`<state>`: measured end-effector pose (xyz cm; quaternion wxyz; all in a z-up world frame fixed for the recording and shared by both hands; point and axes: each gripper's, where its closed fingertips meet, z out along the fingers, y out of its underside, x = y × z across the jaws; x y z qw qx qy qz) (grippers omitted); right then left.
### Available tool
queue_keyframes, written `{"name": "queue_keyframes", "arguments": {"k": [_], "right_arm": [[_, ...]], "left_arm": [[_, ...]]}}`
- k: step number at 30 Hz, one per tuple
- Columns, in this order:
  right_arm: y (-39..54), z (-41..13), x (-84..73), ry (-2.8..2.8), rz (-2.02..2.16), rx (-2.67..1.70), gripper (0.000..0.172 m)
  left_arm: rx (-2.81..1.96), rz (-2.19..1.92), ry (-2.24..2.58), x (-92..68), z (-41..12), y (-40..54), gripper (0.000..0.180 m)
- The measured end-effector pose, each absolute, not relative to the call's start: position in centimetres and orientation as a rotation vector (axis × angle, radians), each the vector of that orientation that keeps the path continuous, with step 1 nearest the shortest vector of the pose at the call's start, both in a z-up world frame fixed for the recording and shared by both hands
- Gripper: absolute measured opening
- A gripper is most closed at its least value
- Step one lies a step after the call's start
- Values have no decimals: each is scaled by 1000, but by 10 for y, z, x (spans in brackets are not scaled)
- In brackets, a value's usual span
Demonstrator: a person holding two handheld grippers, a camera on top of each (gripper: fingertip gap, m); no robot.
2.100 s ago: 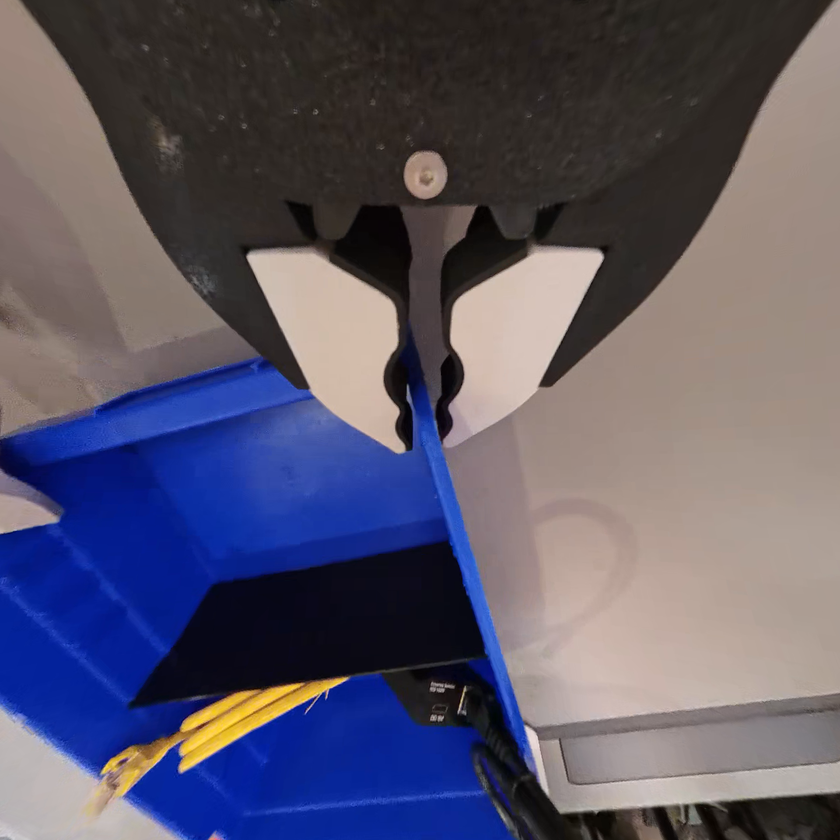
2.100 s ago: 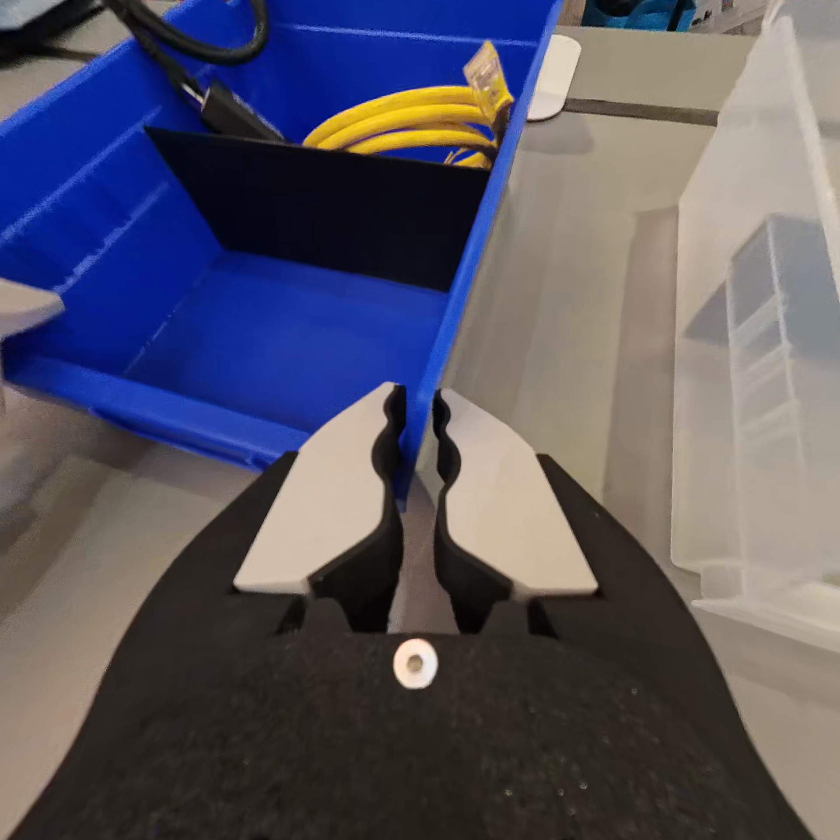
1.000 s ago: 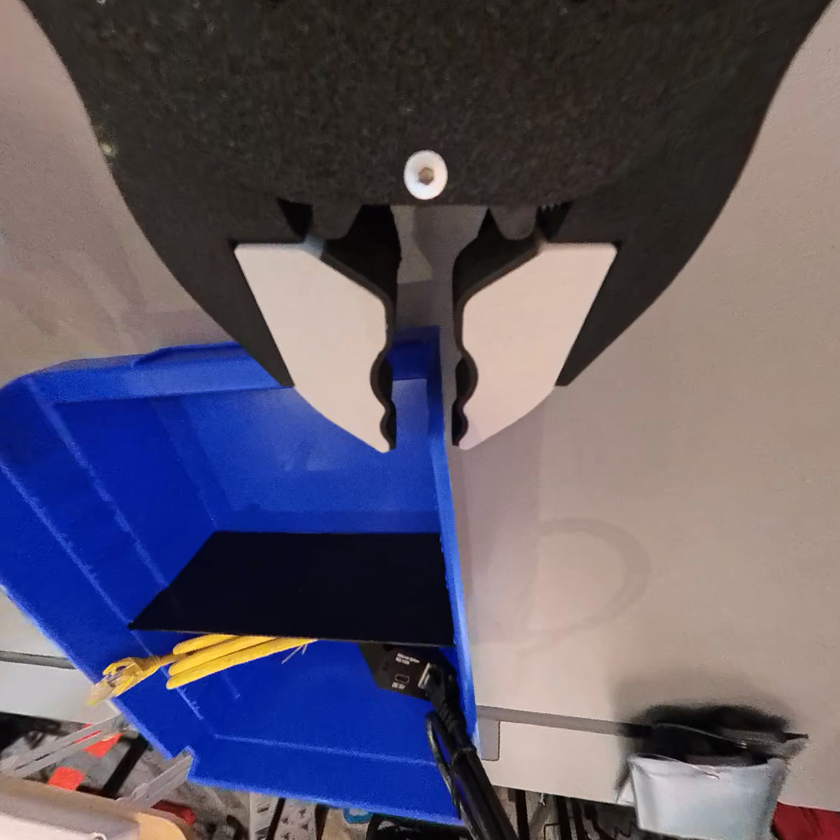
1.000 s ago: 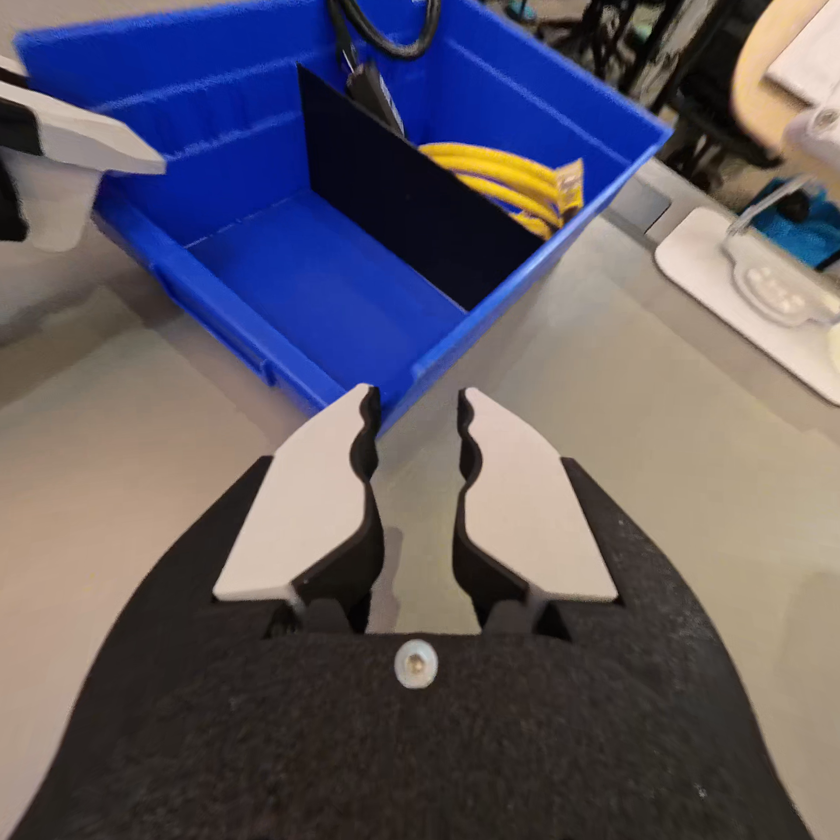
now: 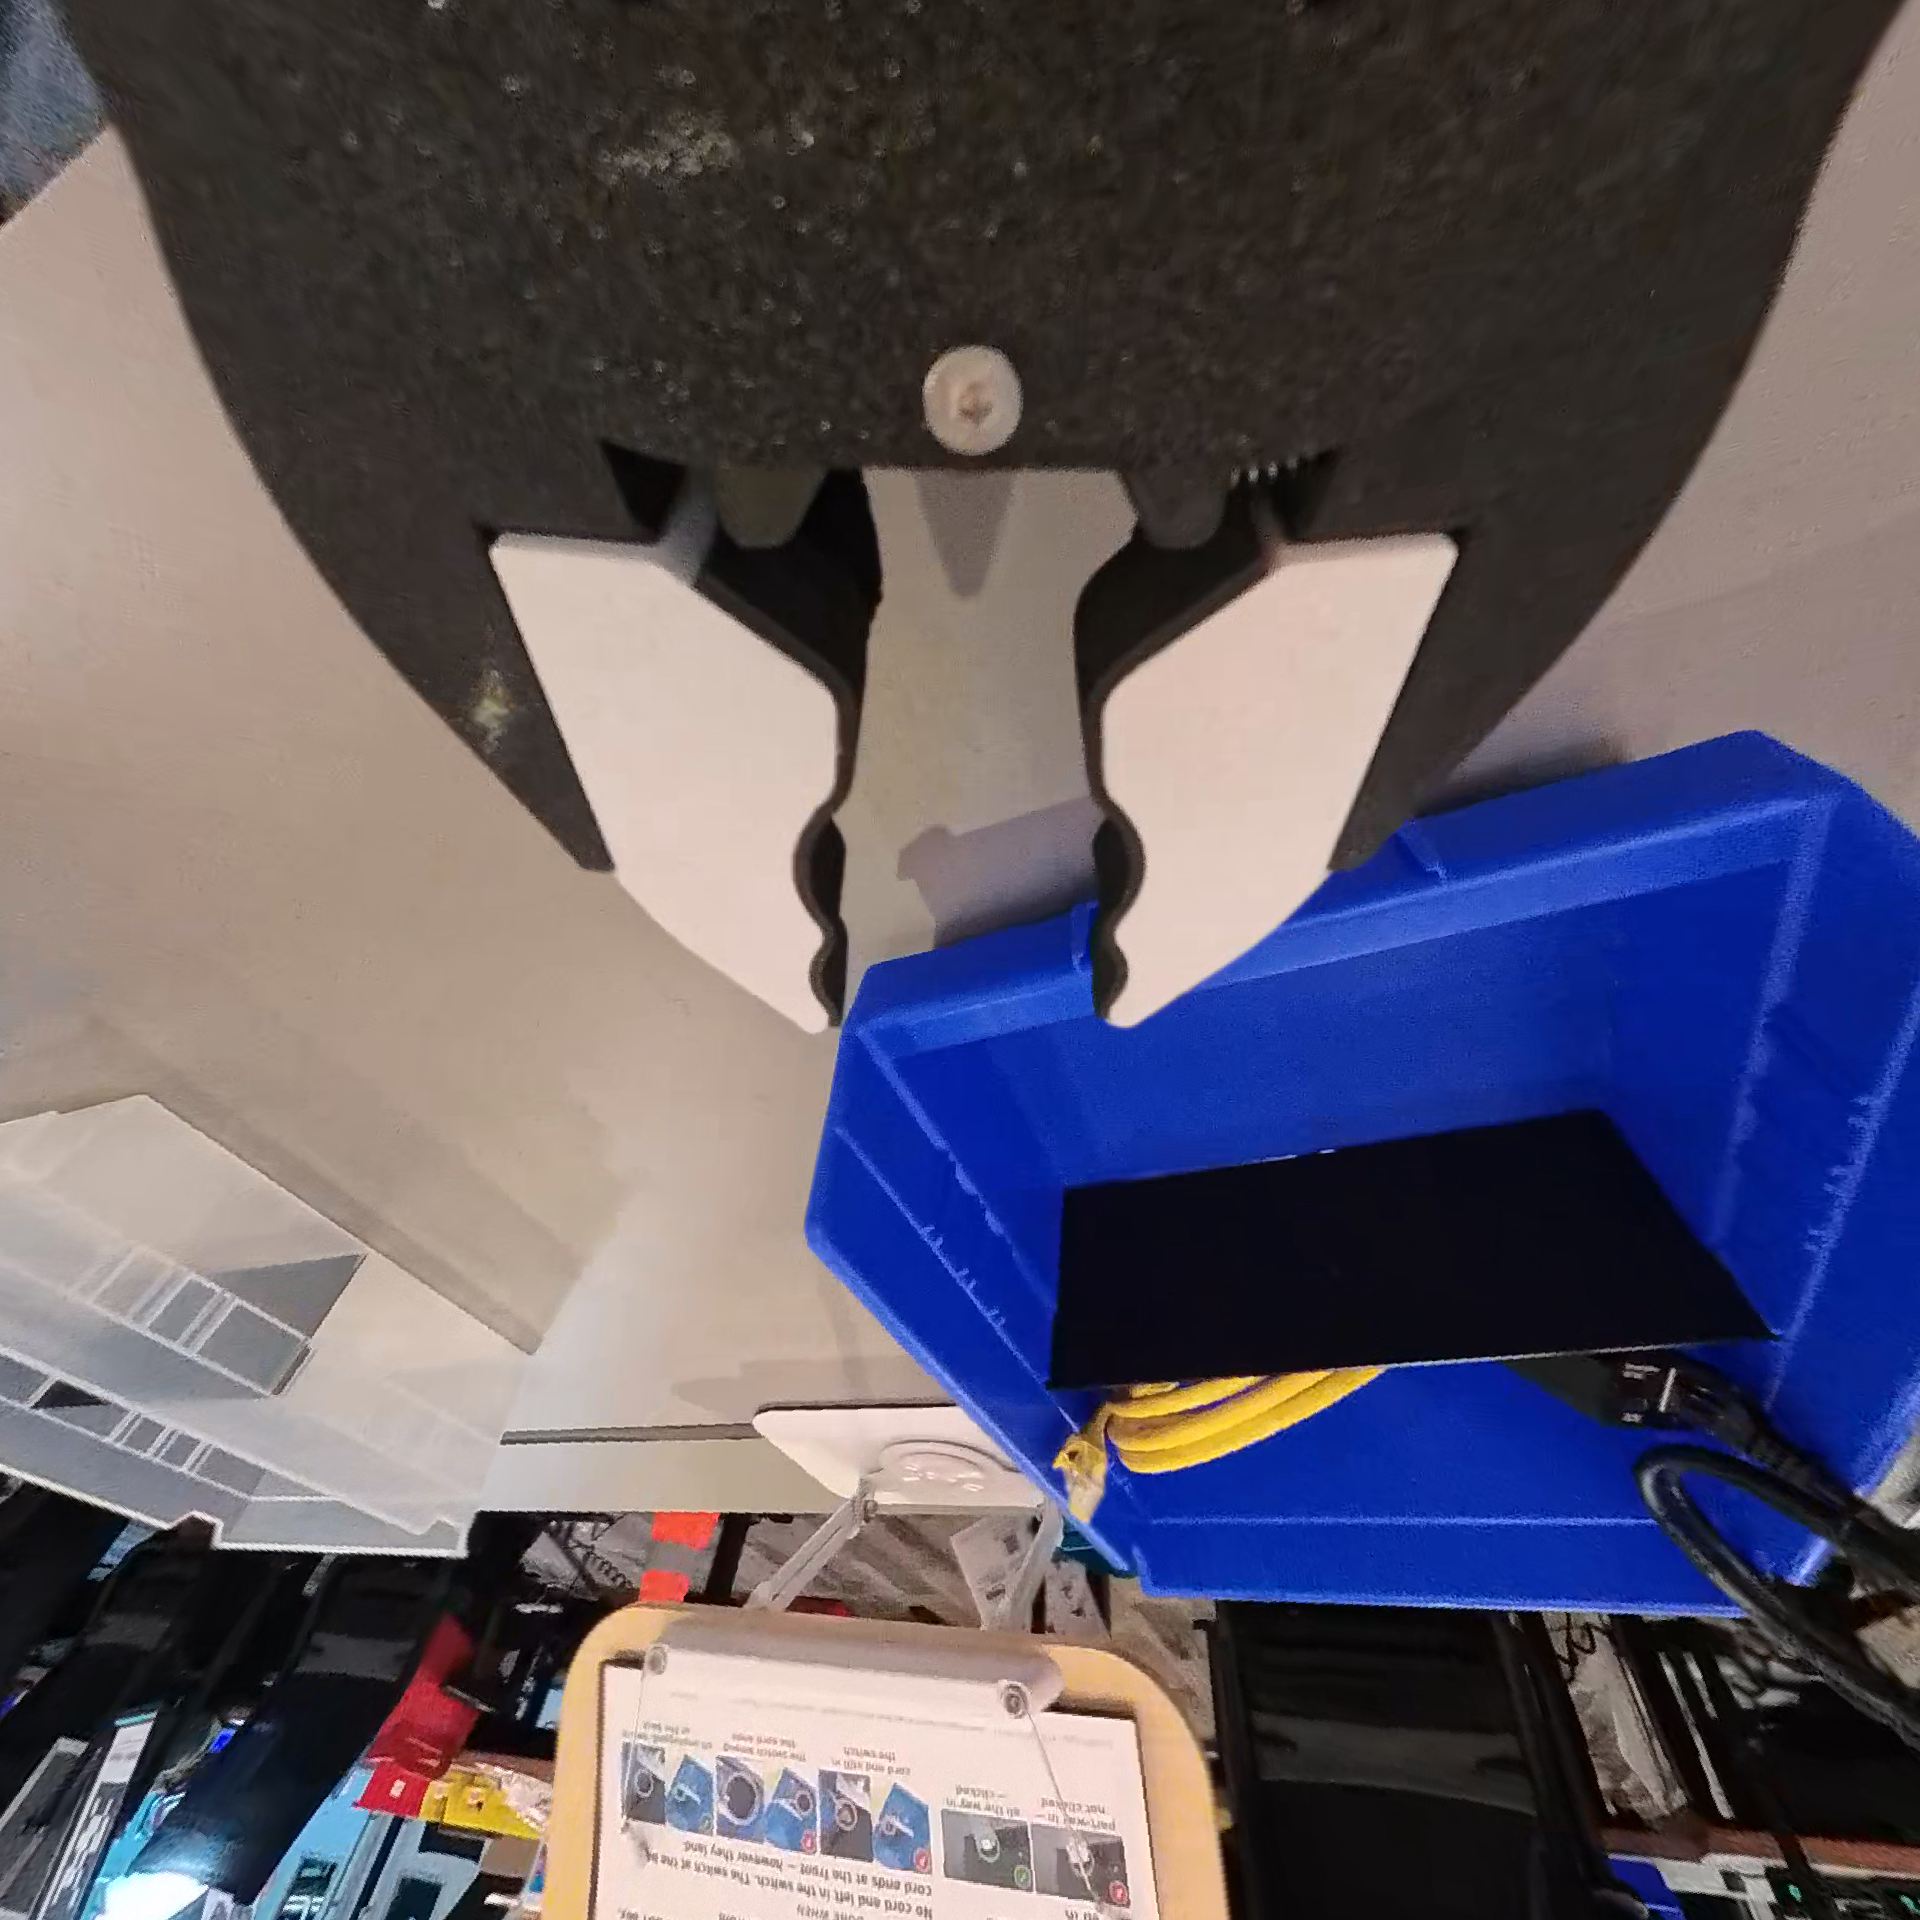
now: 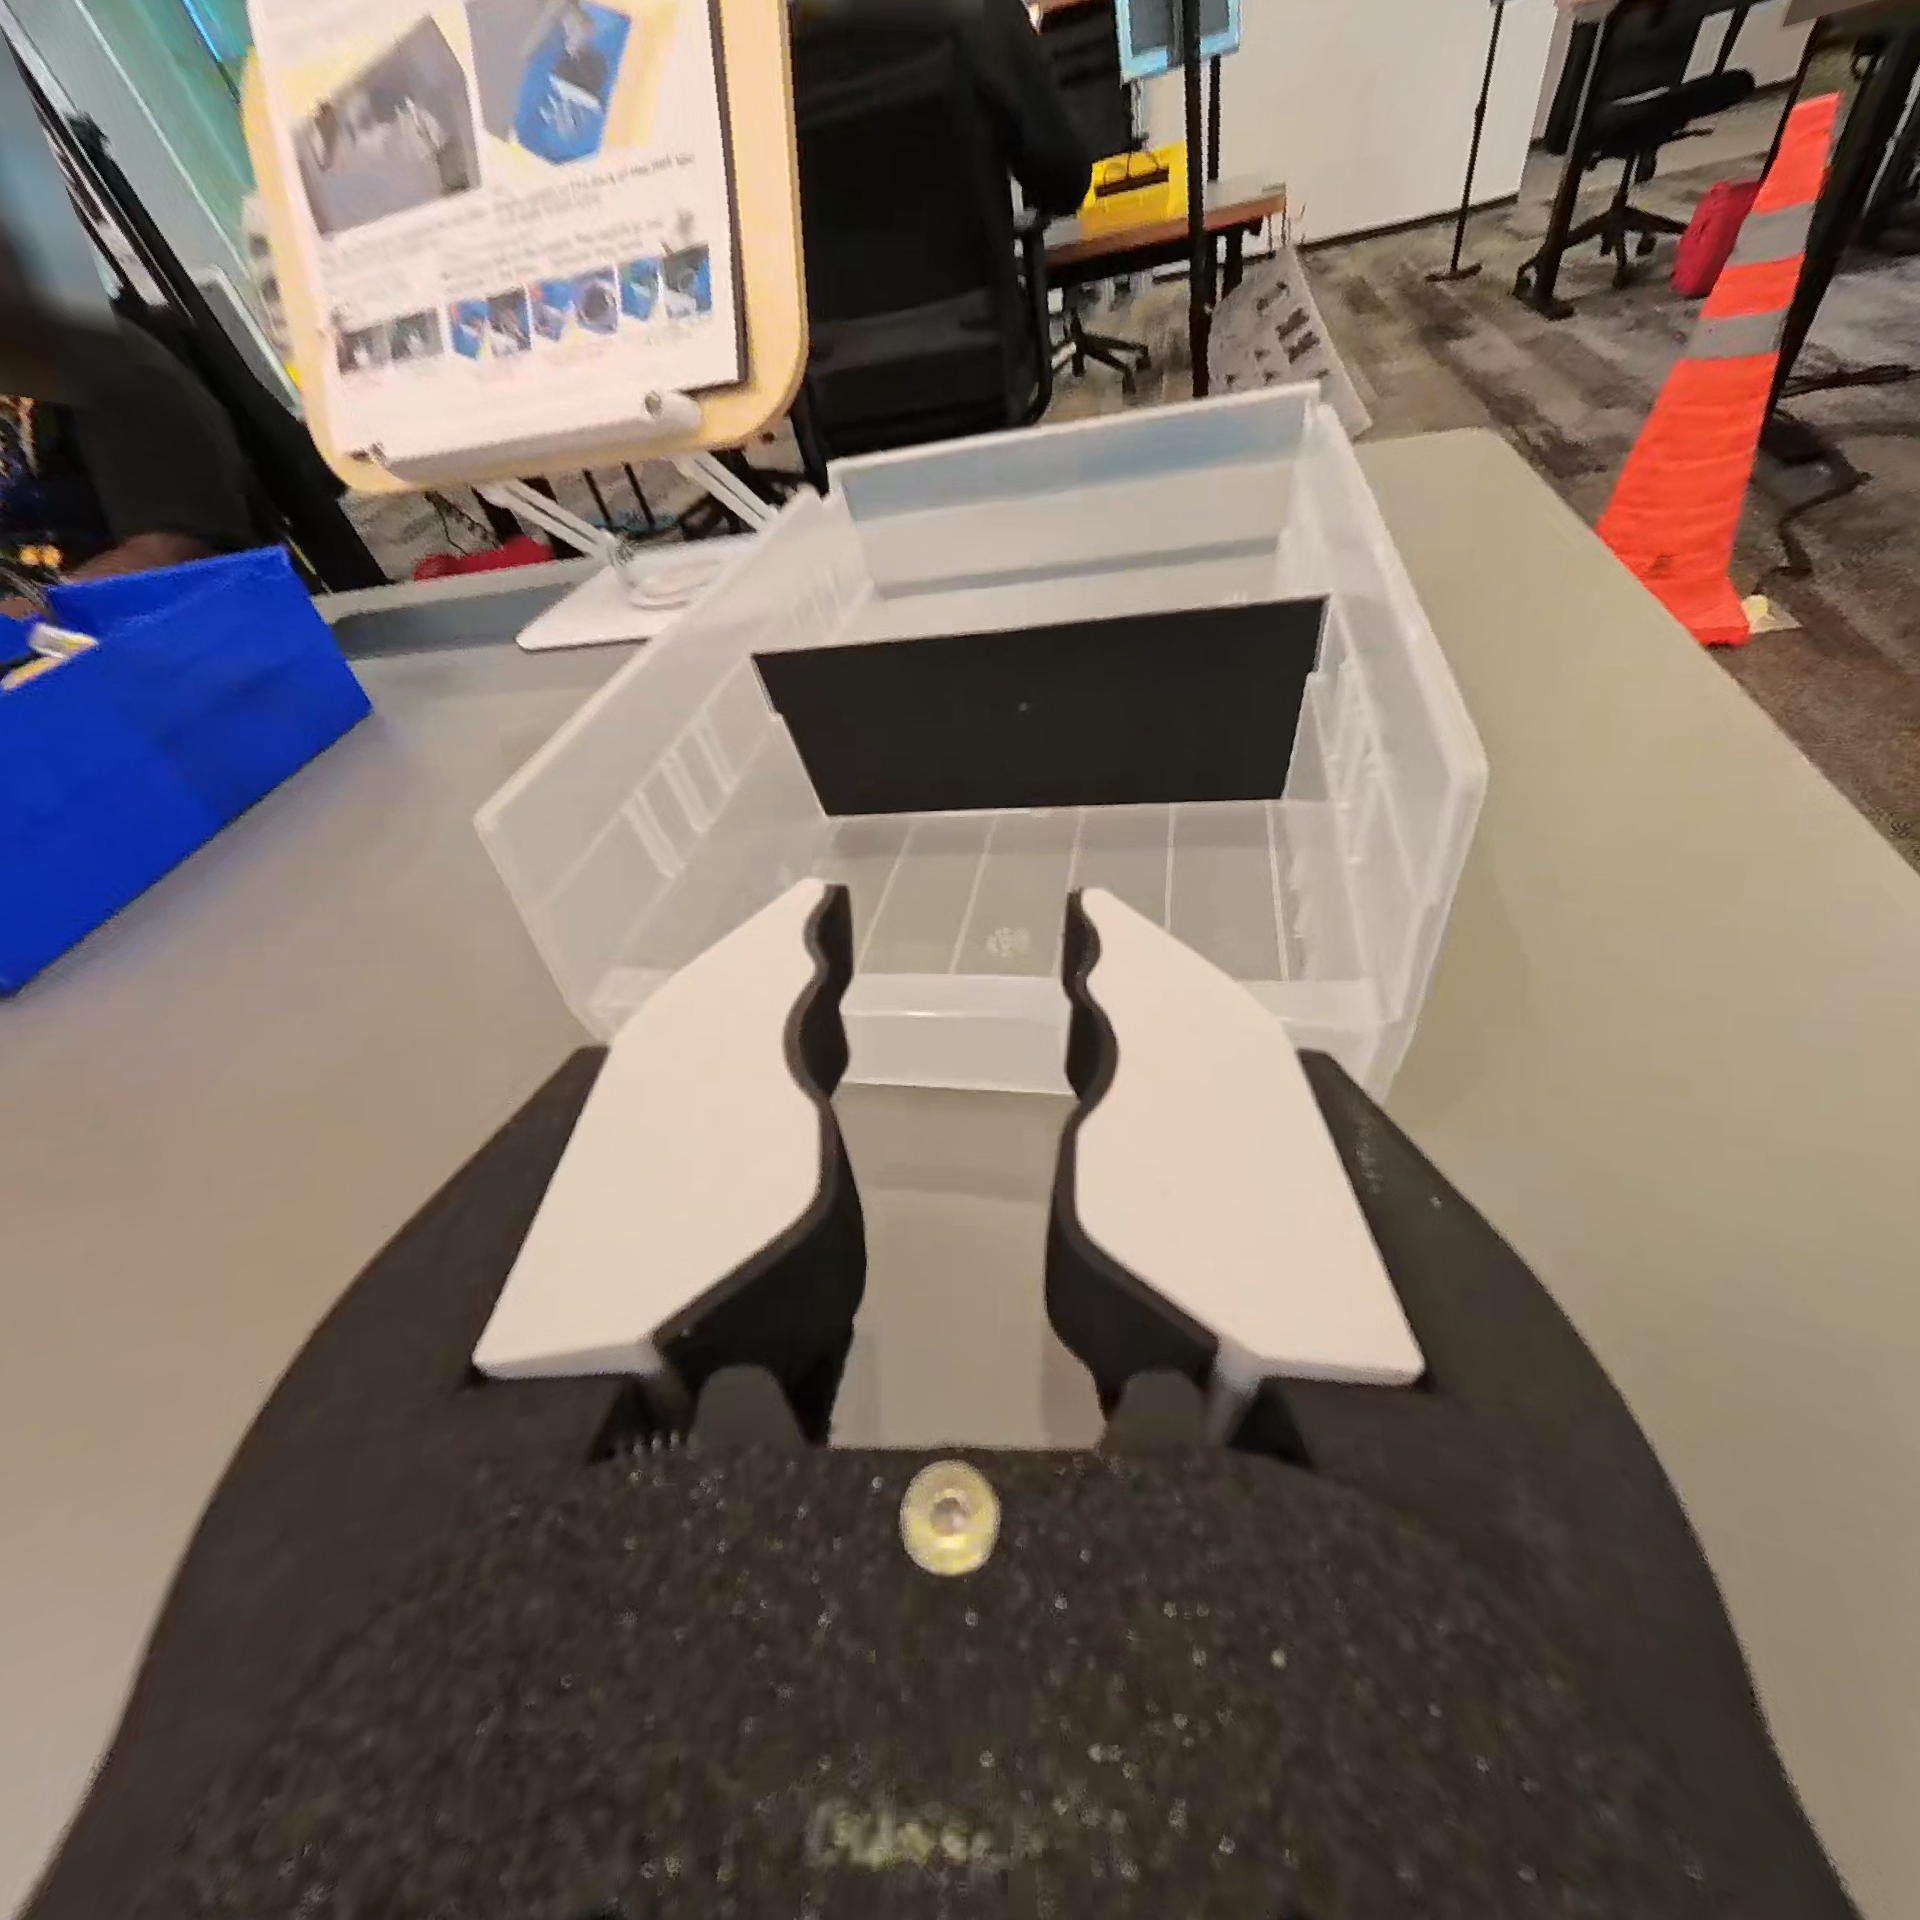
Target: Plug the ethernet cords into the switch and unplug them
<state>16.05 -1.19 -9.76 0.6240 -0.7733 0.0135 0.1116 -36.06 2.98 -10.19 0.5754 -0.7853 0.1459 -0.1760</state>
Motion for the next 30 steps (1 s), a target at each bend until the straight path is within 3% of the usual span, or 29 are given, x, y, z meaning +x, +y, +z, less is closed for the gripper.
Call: {"name": "queue_keyframes", "arguments": {"k": [16, 24, 30], "right_arm": [[-10, -108, 118, -216, 125, -1828, 28], [-9, -111, 117, -210, 152, -1838, 28], [-7, -113, 118, -205, 170, -1848, 28]], "left_arm": [[-1919, -448, 594, -340, -102, 35, 46], [-2126, -344, 800, -374, -40, 132, 50], [-2328, -303, 1043, -367, -54, 194, 59]]}}
